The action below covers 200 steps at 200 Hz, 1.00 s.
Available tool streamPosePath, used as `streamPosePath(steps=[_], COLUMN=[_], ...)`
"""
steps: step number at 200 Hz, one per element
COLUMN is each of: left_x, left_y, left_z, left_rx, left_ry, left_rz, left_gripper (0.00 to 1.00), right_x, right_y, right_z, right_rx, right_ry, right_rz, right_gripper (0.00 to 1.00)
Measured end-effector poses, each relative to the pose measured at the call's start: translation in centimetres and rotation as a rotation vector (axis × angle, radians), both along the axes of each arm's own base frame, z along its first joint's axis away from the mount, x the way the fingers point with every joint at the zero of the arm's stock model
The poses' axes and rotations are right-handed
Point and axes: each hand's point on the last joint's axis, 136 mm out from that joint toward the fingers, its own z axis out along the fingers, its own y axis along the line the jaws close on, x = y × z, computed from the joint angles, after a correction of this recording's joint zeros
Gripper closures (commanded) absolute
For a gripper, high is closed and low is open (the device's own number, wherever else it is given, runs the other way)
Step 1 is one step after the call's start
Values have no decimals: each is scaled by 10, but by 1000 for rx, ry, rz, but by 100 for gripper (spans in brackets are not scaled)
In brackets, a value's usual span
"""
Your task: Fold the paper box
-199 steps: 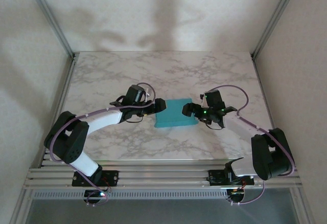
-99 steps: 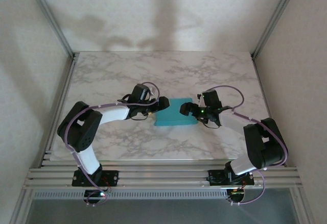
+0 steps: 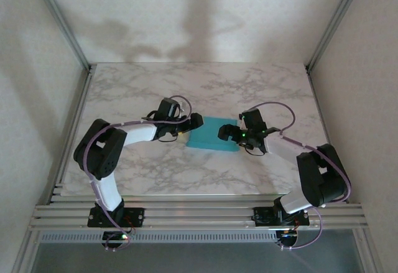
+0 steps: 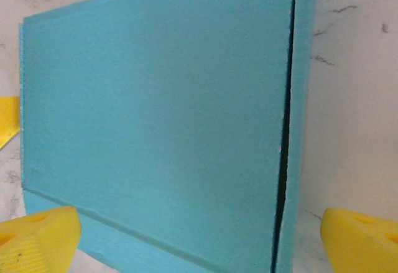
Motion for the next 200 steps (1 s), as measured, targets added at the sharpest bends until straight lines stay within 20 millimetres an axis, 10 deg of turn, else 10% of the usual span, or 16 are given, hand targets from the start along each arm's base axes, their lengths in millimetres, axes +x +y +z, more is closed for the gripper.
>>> streamPosePath(steps=[200], left_x=[-33], left_y=[-16], left_z=[15], left_rx=[-48], left_ry=[0], left_rz=[-218], left_gripper=[1], right_x=[-14], right_y=[6], right_z=[-3], right_rx=[35], right_ry=[42], right_rz=[46], right_gripper=[1])
